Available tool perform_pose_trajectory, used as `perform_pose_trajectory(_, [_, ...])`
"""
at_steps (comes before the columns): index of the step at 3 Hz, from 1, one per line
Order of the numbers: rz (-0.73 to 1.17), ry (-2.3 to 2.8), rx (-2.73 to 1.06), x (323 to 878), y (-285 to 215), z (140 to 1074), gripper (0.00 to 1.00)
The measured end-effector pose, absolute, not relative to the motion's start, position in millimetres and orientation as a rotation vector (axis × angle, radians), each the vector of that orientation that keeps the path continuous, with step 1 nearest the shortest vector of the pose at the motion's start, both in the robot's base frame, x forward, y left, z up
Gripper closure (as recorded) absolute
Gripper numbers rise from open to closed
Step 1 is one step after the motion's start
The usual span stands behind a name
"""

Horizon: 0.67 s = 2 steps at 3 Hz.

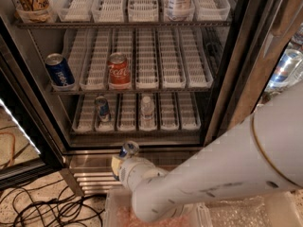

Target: Pick redbull can from bottom shelf of fridge

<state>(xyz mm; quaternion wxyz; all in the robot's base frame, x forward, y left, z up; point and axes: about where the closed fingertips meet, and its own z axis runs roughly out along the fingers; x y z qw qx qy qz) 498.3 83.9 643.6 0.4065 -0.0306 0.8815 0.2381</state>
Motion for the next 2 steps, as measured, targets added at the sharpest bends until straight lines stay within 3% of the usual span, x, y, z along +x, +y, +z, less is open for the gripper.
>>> perform_pose_trajectory(2, [0.652,2.414,0.447,423,24,599,1.0])
